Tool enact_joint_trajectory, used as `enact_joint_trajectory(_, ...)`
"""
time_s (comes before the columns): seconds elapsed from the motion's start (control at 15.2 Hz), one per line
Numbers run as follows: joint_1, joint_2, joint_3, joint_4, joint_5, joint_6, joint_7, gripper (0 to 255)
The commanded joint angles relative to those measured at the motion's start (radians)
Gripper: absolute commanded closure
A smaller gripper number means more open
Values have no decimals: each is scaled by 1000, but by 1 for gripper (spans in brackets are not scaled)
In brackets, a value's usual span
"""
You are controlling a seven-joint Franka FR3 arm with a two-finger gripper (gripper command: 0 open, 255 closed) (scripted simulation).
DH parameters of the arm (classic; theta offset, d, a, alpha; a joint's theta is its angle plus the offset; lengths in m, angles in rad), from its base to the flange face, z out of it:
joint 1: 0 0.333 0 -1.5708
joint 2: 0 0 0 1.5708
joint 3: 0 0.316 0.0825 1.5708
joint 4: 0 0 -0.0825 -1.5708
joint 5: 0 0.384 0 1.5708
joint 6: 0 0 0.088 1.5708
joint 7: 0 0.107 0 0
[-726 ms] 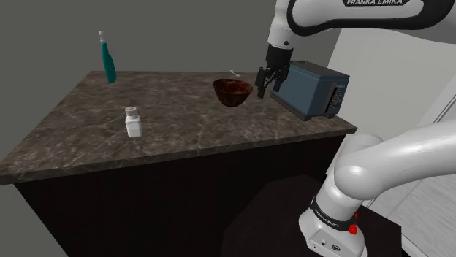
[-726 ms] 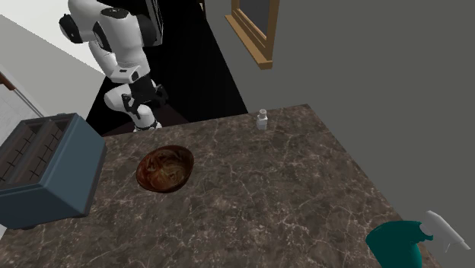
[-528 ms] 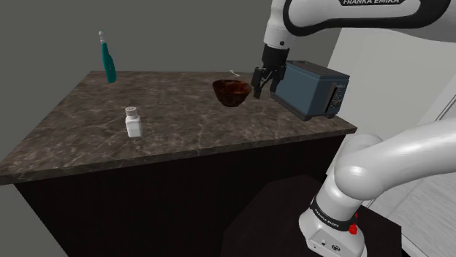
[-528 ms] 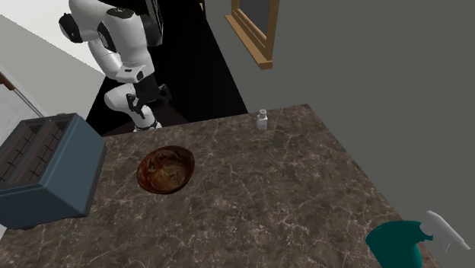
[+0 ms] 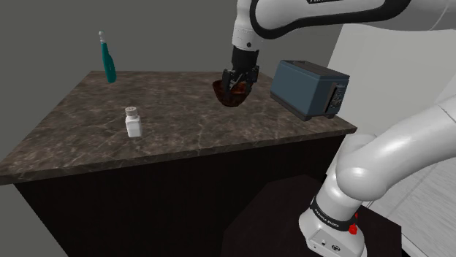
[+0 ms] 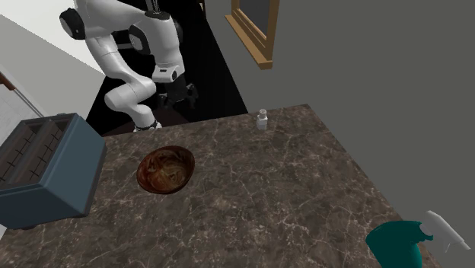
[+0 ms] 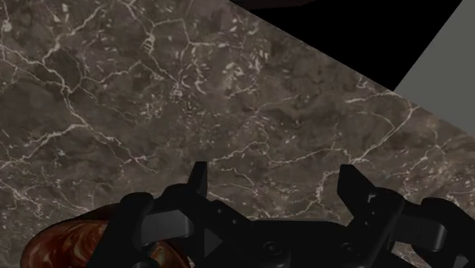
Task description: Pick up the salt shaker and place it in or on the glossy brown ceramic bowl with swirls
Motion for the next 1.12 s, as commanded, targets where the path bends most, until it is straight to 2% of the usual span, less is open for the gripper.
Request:
enact_joint_trajectory(0.0, 9, 64, 28, 51, 8, 17, 30, 0)
enact_joint_trajectory(0.53, 44, 302, 138, 252, 3, 64, 160, 0)
enact_joint_trajectory(1.06, 91, 571, 228, 529, -72, 55, 296, 0)
